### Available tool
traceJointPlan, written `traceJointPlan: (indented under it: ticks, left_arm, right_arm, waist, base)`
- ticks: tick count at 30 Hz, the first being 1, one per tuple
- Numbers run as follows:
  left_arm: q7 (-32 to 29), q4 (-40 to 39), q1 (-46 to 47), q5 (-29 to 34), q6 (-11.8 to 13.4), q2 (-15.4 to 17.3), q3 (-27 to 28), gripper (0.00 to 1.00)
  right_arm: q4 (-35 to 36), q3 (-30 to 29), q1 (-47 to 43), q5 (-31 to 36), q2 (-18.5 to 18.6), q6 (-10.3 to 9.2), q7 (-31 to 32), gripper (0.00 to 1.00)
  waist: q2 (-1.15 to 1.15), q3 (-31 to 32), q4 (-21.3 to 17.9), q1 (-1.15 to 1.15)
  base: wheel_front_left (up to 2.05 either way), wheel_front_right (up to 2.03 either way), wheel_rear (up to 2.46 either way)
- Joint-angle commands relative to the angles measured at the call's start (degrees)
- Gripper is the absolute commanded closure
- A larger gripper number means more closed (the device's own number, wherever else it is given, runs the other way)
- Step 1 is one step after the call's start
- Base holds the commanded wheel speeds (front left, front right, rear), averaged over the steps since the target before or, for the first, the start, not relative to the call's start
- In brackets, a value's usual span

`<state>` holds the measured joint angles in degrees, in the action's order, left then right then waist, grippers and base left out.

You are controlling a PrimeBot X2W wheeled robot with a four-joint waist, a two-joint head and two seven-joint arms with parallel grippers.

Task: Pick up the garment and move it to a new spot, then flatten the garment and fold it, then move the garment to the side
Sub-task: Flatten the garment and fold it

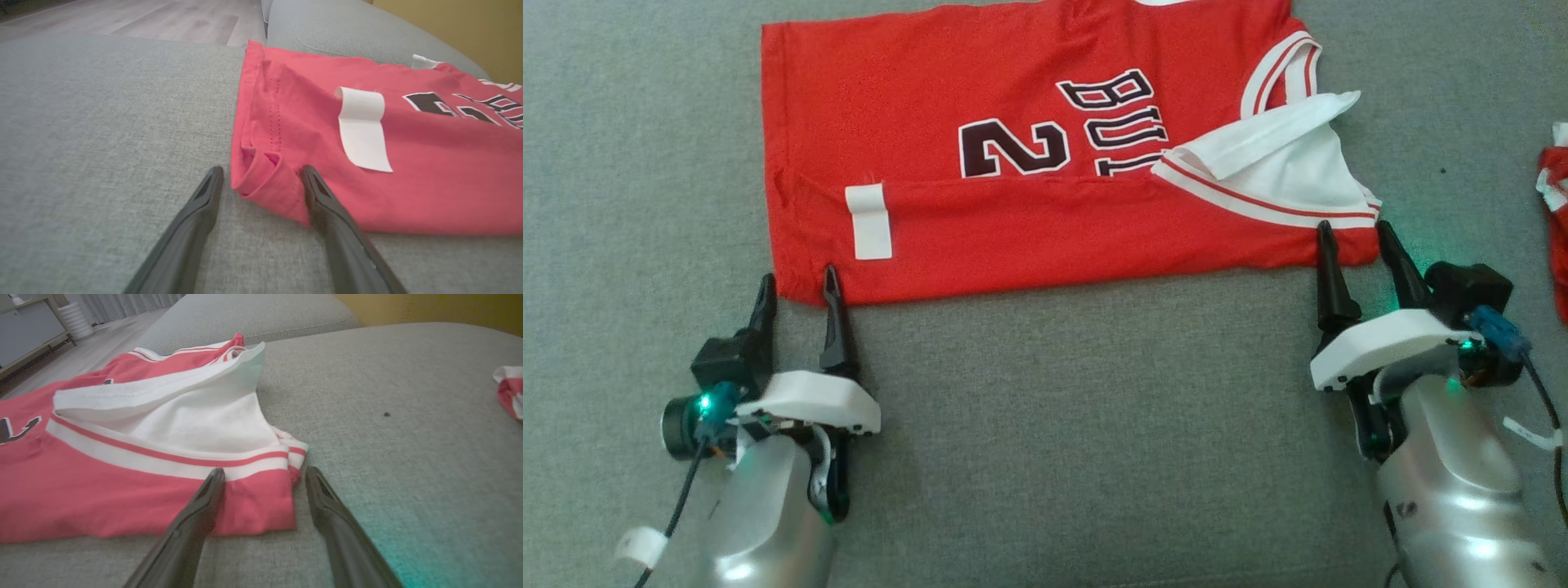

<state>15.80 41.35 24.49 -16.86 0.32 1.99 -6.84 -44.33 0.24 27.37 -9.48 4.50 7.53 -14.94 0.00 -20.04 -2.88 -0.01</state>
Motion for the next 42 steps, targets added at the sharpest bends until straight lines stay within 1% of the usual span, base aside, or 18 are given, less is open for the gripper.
traceJointPlan:
  ticks: [1,2,3,5,9,12,20,24,27,28,29,33,35,39,42]
  left_arm:
    - [-0.8,3.4,0.4,-0.7,-0.8,0.9,0.0,0.09]
    - [-0.8,6.5,0.8,-1.8,-1.9,0.9,-1.8,0.84]
    - [-0.8,7.4,1.0,-2.1,-2.3,0.9,-2.7,1.00]
    - [-0.8,8.5,1.3,-3.3,-2.6,0.9,-3.5,1.00]
    - [-0.8,5.4,0.7,-3.6,-1.4,0.9,-2.3,1.00]
    - [-0.8,4.3,-2.0,-3.6,-1.5,0.9,-1.7,1.00]
    - [-0.8,1.2,-11.1,-2.4,-1.3,0.9,1.2,1.00]
    - [-0.8,0.3,-16.3,-2.3,-1.7,0.9,0.2,1.00]
    - [-0.8,0.2,-18.4,-3.2,-1.5,0.9,-0.4,1.00]
    - [-0.8,-0.5,-18.3,-3.2,-1.2,0.9,-1.0,0.20]
    - [-0.8,-1.1,-17.8,-2.9,-0.9,0.9,-1.1,0.00]
    - [-0.8,-3.7,-14.0,-1.1,-0.3,0.9,-1.2,0.00]
    - [-0.8,-4.5,-11.1,0.3,-0.5,1.1,-1.3,0.00]
    - [-0.9,-3.8,-2.7,2.3,-1.3,3.3,-1.7,0.00]
    - [-4.2,-1.2,4.9,3.4,-2.6,5.8,-2.5,0.00]
  right_arm:
    - [-1.5,1.3,0.5,0.5,-0.5,-0.04,-0.1,0.00]
    - [-4.4,1.9,1.1,-0.2,-0.8,-0.04,-0.1,0.27]
    - [-5.4,2.4,1.3,-0.9,-0.9,-0.04,-0.1,1.00]
    - [-6.1,3.1,1.6,-2.0,-1.0,-0.04,-0.1,1.00]
    - [-3.3,3.4,0.7,-4.6,-0.9,-0.04,-0.1,1.00]
    - [-1.6,2.4,-1.8,-7.5,-1.0,-0.04,-0.1,1.00]
    - [0.8,4.6,-11.0,-12.6,-0.7,-0.04,-0.1,1.00]
    - [1.4,6.5,-15.4,-14.8,-0.2,-0.04,-0.1,1.00]
    - [1.9,7.7,-17.4,-16.7,0.2,-0.04,-0.1,1.00]
    - [2.2,8.2,-17.7,-17.2,0.6,-0.04,-0.1,0.07]
    - [2.6,8.3,-17.4,-17.5,0.8,-0.04,-0.1,0.00]
    - [4.1,8.5,-14.9,-17.5,1.7,-0.04,0.0,0.00]
    - [4.8,9.1,-13.1,-17.2,2.5,-0.04,0.1,0.00]
    - [6.2,9.9,-8.4,-16.7,4.2,-0.04,0.6,0.00]
    - [6.9,11.1,-4.2,-16.5,5.2,-0.04,1.7,0.00]
  waist:
    - [0.00,0.0,0.1,0.01]
    - [0.00,0.2,0.2,0.01]
    - [0.00,0.4,0.3,0.01]
    - [0.00,1.1,0.4,0.01]
    - [0.00,4.0,0.6,0.01]
    - [0.00,7.4,0.7,0.01]
    - [0.00,14.0,0.3,0.01]
    - [0.00,15.9,0.5,0.01]
    - [0.00,16.2,0.8,0.01]
    - [0.00,15.9,1.0,0.01]
    - [0.00,15.5,1.1,0.01]
    - [0.00,13.4,1.4,0.01]
    - [0.00,12.2,1.6,0.01]
    - [0.00,8.9,1.8,0.01]
    - [0.00,6.3,1.7,0.01]
  base:
    - [0.00,0.00,0.00]
    - [0.00,0.00,0.00]
    - [0.00,0.00,0.00]
    - [0.00,0.00,0.00]
    - [0.00,0.00,0.00]
    - [0.00,0.00,0.00]
    - [0.00,0.00,0.00]
    - [0.00,0.00,0.00]
    - [0.00,0.00,0.00]
    - [0.00,0.00,0.00]
    - [0.00,0.00,0.00]
    - [0.00,0.00,0.00]
    - [0.00,0.00,0.00]
    - [0.00,0.00,0.00]
    - [0.00,0.00,0.00]
